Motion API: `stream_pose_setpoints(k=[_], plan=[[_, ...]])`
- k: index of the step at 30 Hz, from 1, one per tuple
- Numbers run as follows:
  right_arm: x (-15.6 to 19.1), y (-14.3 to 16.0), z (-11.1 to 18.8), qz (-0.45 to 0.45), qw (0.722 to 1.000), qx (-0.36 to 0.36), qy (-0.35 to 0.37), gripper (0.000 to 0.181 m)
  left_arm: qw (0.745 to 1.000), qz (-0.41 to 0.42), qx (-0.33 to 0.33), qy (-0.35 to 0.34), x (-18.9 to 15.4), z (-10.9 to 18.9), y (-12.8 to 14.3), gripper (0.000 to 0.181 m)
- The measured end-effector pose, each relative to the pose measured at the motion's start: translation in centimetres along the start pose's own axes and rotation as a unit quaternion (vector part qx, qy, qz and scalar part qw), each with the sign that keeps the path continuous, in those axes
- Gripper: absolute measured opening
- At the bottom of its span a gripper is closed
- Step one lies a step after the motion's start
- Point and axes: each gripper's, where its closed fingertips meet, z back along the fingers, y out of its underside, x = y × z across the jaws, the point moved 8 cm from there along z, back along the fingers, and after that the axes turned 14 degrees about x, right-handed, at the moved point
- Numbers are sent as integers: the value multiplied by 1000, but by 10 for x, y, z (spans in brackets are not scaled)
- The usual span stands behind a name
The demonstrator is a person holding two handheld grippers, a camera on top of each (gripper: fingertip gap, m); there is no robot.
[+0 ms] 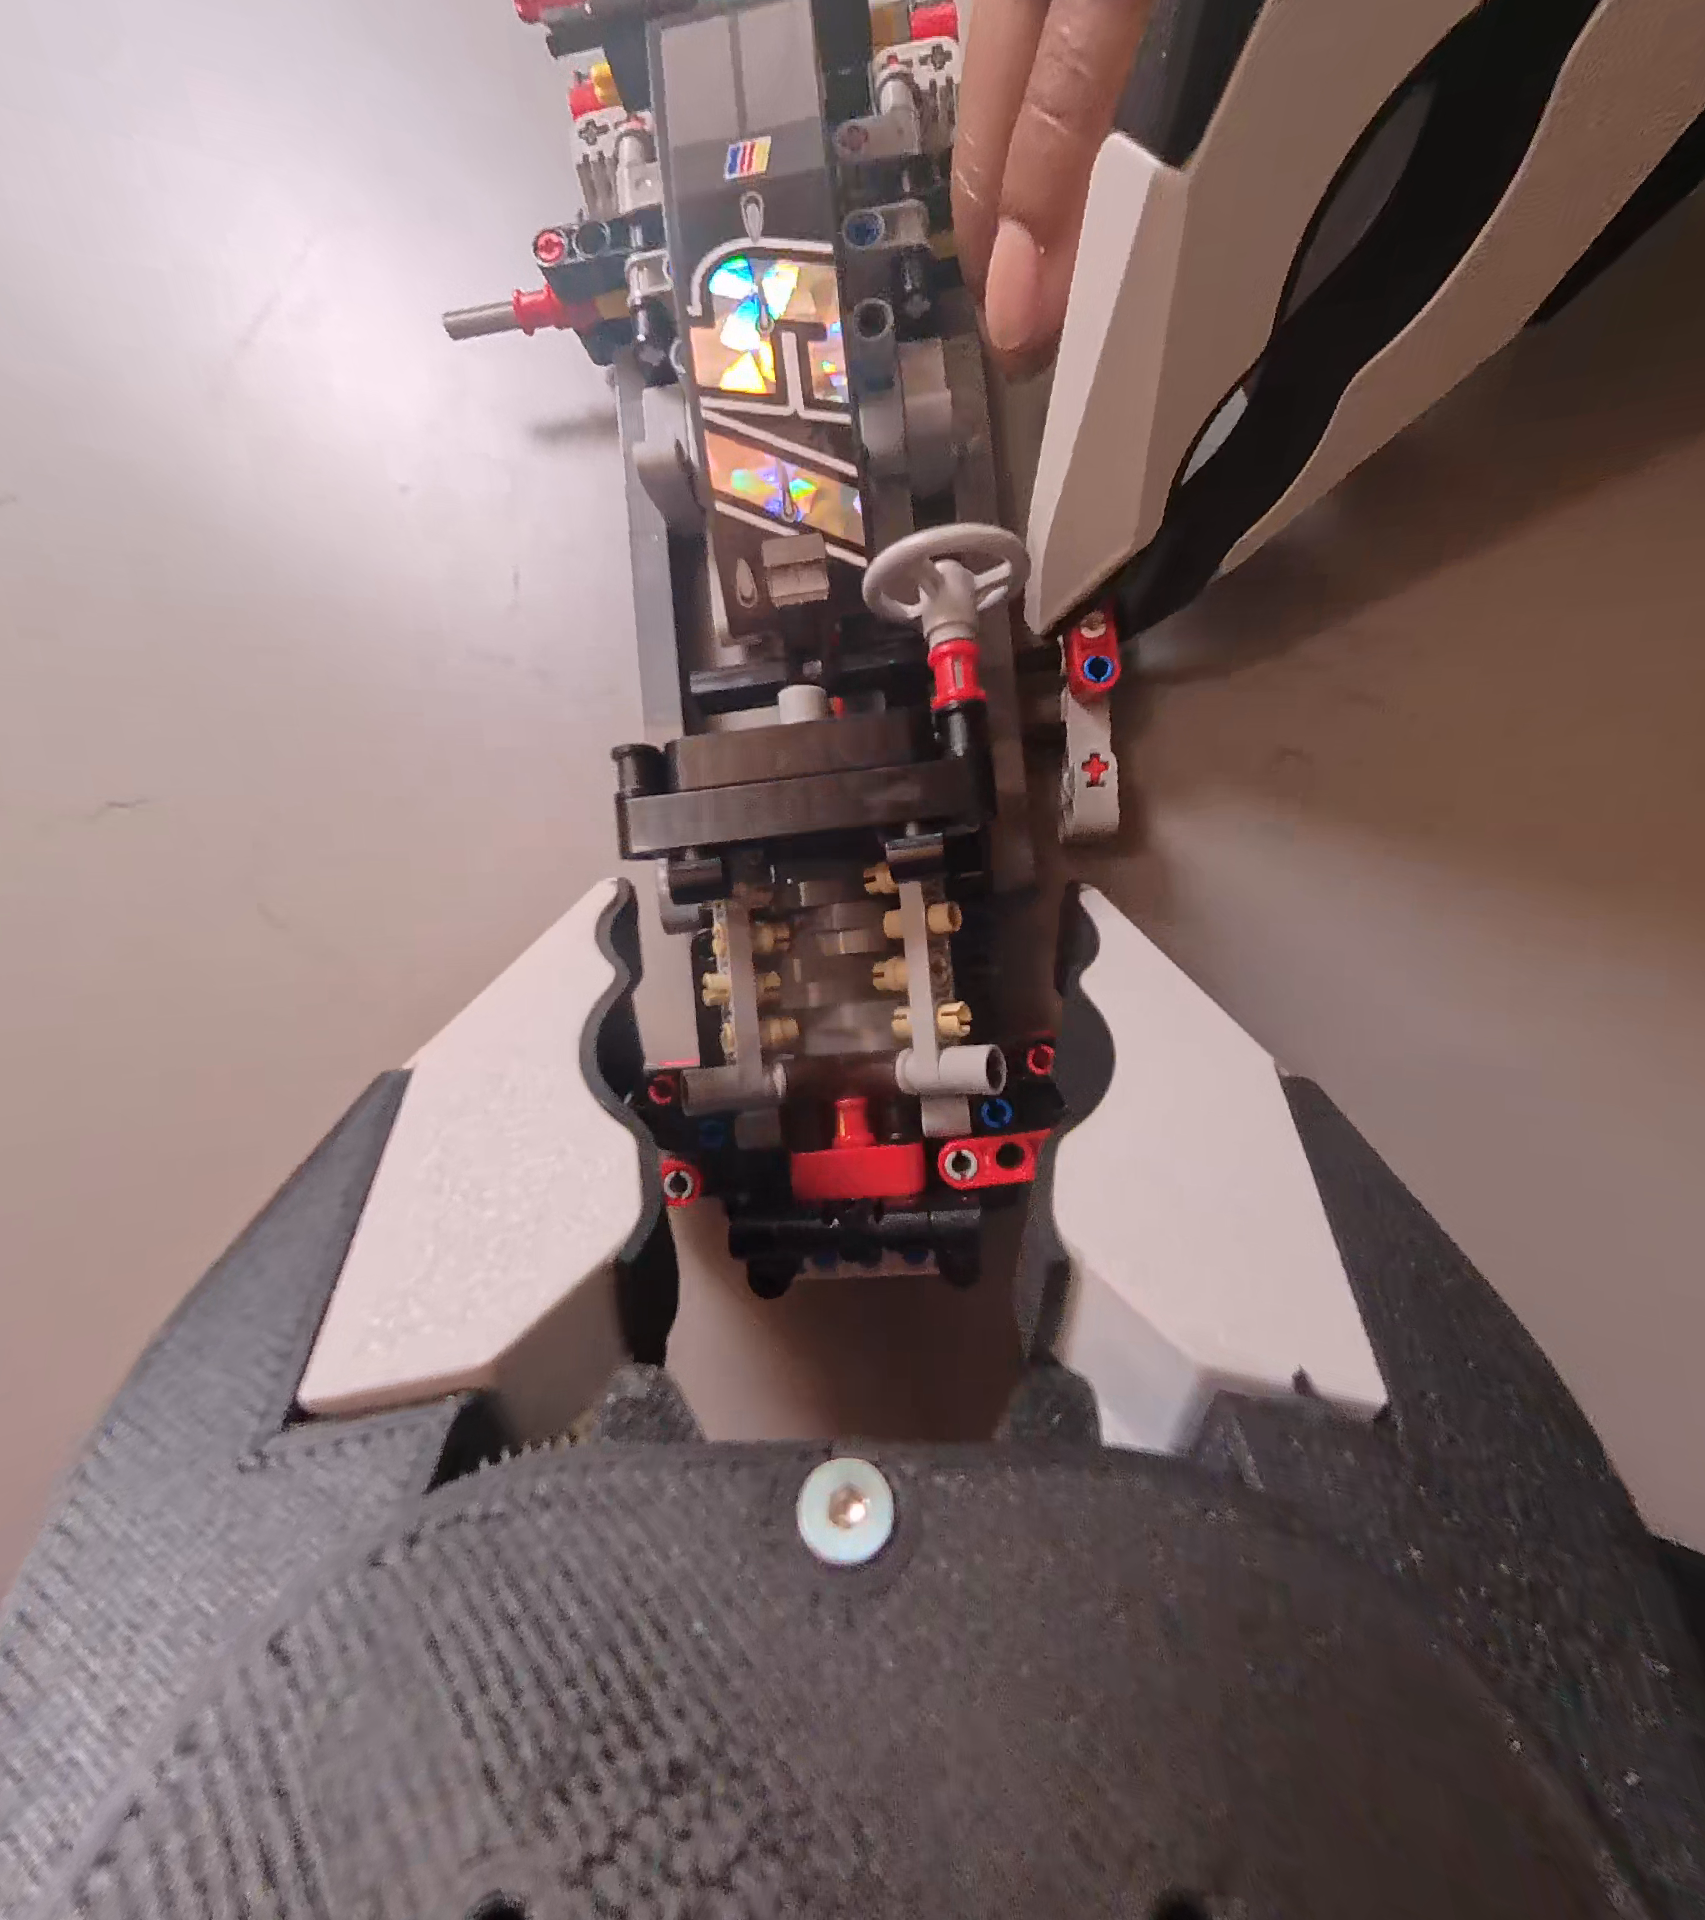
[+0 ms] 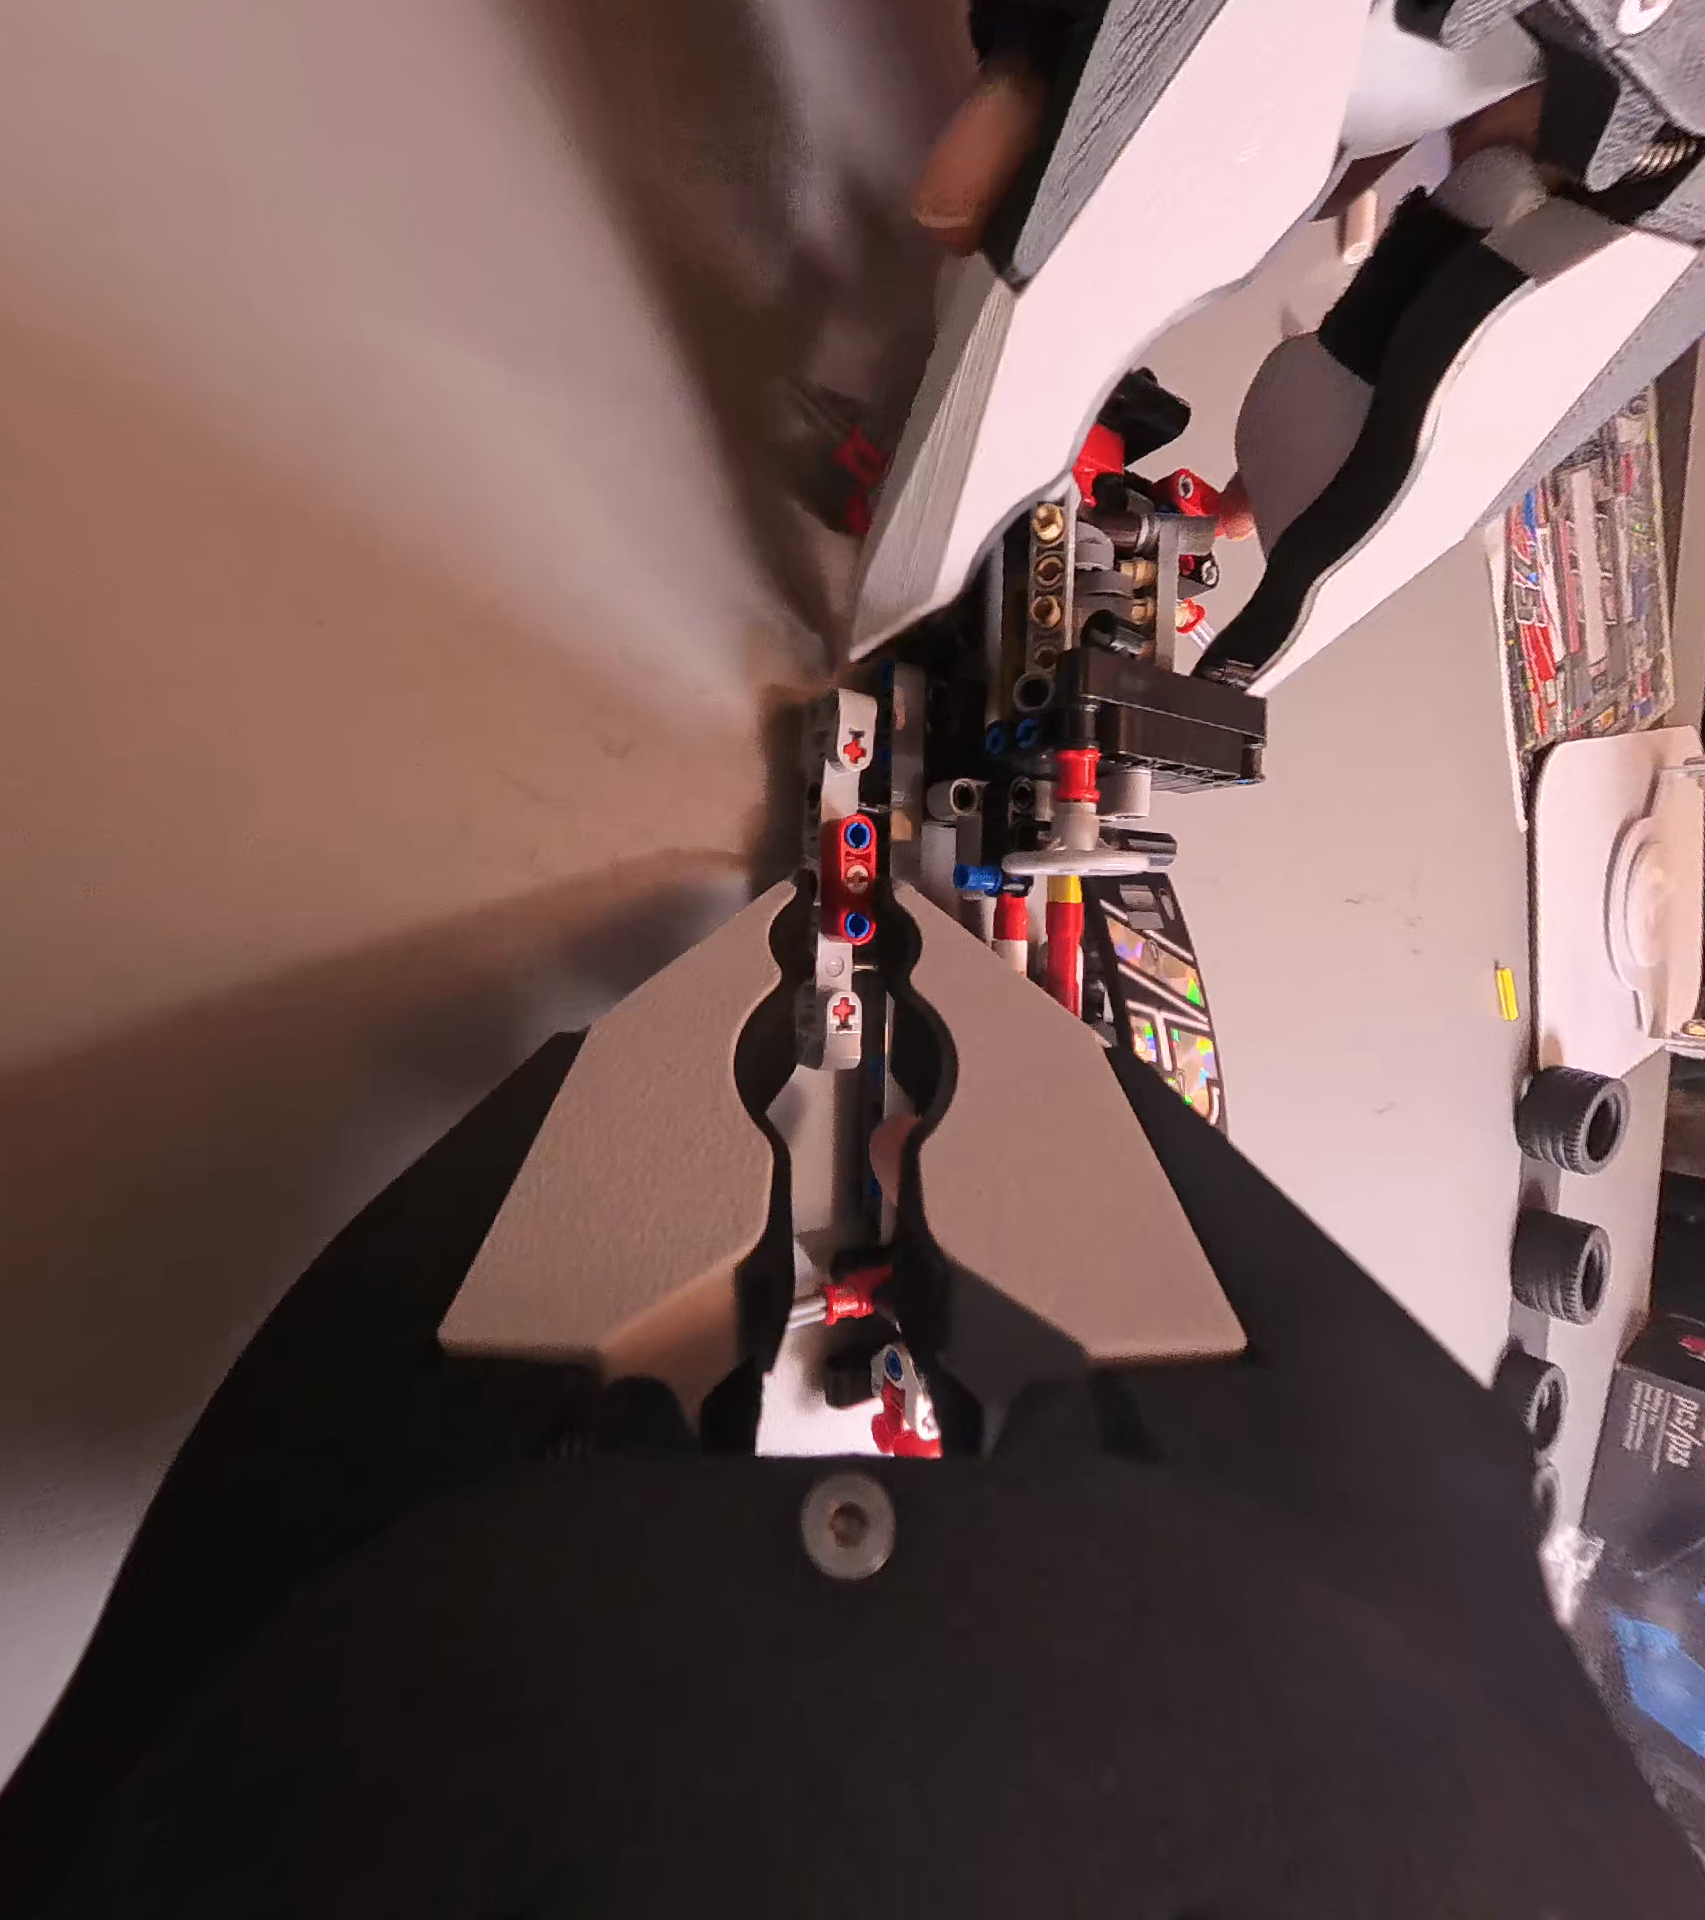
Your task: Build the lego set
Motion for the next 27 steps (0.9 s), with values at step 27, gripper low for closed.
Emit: stream_pose_setpoints(k=[27], plan=[[-8, -2, -7, -30, 999, 14, -19, 11, 998, 24, -28, -59, -5, -2, -6, 97]])
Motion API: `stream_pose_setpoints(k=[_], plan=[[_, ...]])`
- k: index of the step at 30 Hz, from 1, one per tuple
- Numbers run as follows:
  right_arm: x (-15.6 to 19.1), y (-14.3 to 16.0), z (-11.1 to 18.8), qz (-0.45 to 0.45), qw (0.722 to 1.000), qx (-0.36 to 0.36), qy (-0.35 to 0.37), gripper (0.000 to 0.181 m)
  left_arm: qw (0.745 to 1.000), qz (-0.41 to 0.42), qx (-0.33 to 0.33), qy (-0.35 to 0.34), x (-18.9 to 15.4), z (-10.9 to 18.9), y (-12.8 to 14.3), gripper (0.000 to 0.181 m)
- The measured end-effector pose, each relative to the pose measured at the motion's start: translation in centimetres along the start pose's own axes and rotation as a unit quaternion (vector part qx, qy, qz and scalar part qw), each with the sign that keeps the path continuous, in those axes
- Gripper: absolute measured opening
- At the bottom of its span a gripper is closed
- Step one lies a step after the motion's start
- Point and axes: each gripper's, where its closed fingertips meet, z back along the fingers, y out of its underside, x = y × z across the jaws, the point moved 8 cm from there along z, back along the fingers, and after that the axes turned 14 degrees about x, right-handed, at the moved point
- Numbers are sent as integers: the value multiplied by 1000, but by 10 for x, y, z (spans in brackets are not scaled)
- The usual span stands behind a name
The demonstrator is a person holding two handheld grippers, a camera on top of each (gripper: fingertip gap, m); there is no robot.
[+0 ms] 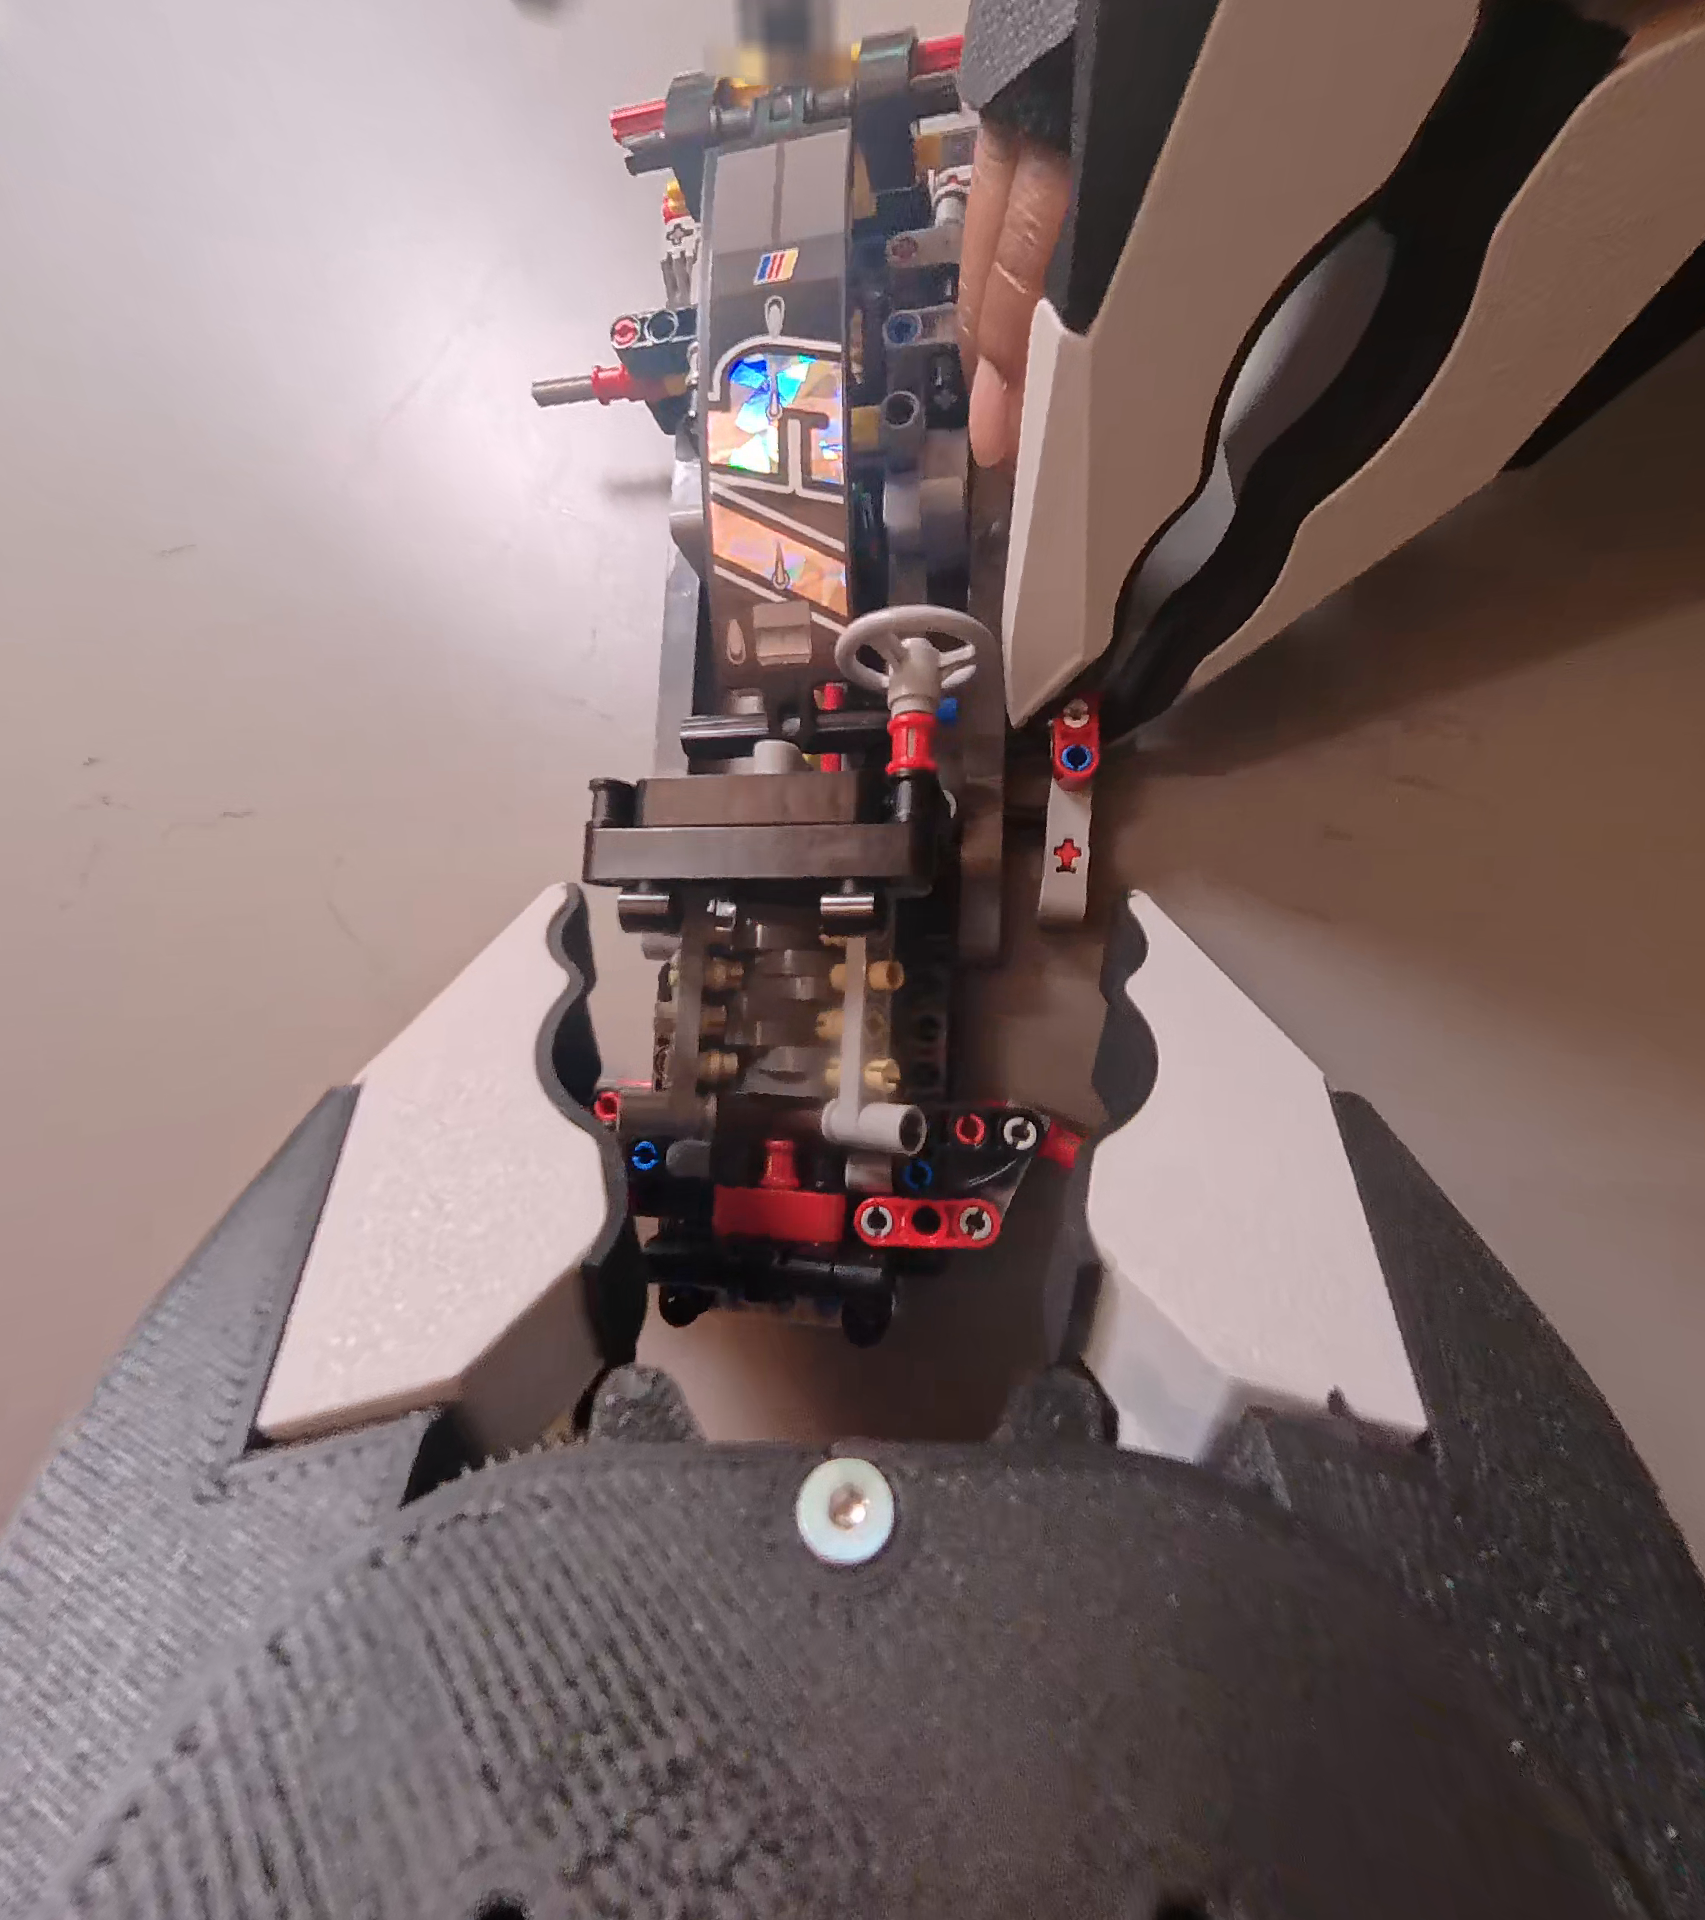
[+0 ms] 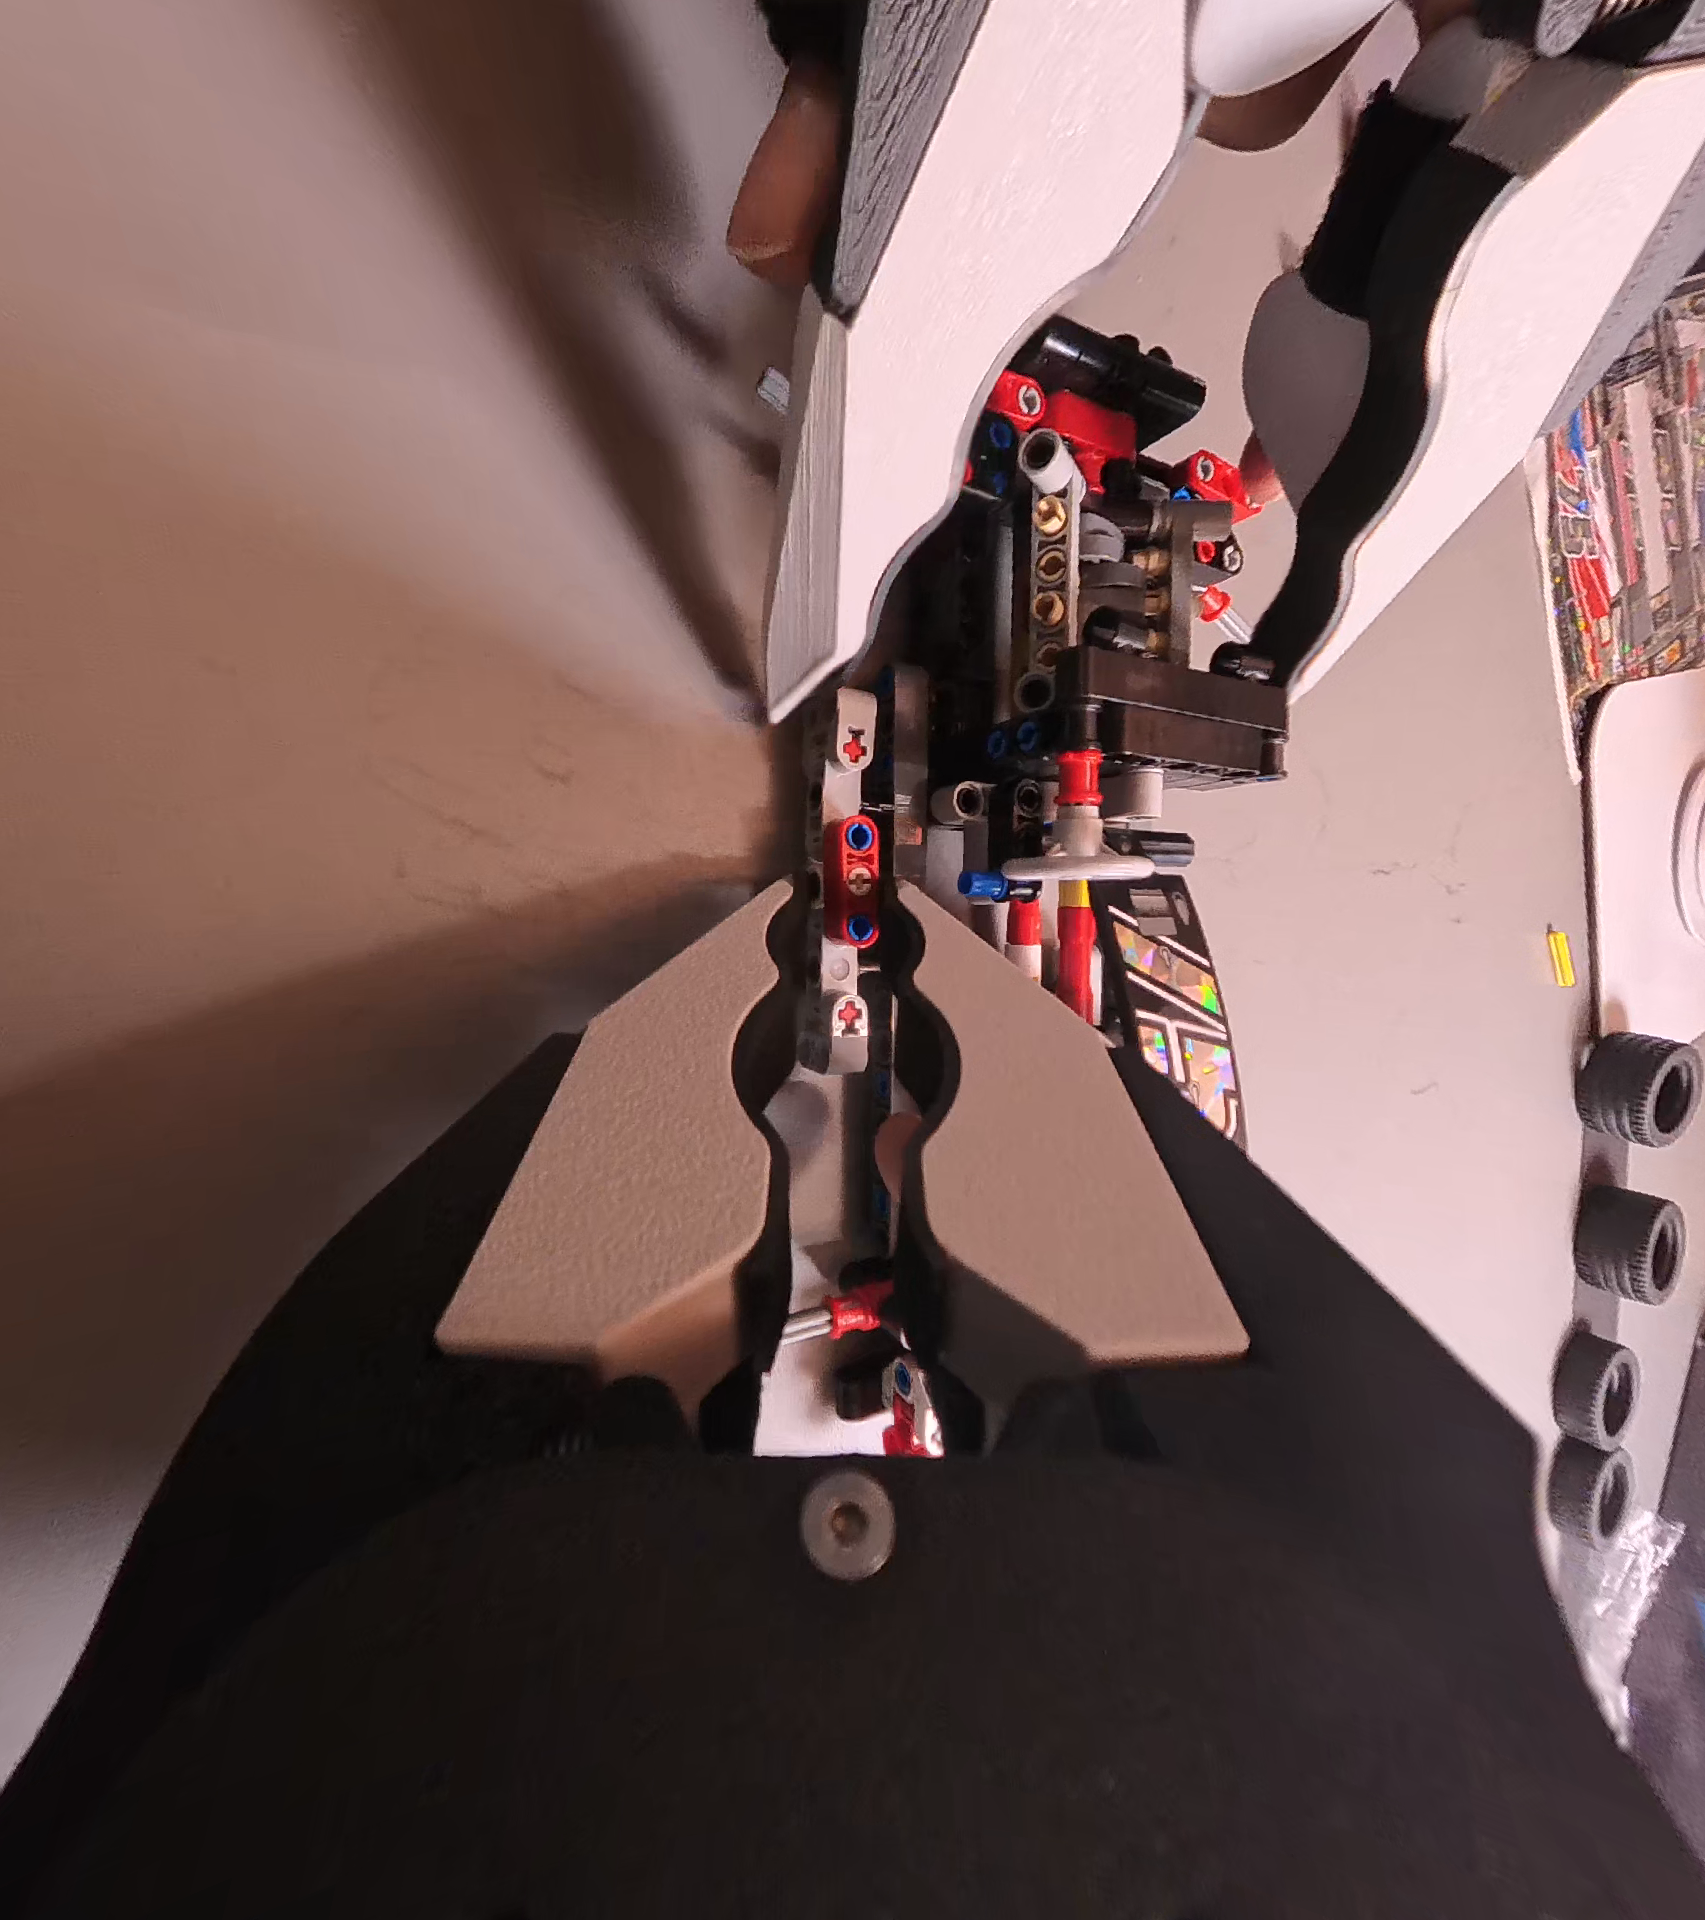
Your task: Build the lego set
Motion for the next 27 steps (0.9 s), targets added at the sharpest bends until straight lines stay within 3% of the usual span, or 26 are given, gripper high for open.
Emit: stream_pose_setpoints(k=[14, 27], plan=[[-6, 2, -3, -84, 995, -8, -60, 10, 1000, 23, 7, -9, -3, -5, -2, 88], [-8, 7, -3, -91, 995, -19, -22, 21, 1000, 23, 0, -15, -3, -4, 0, 86]])
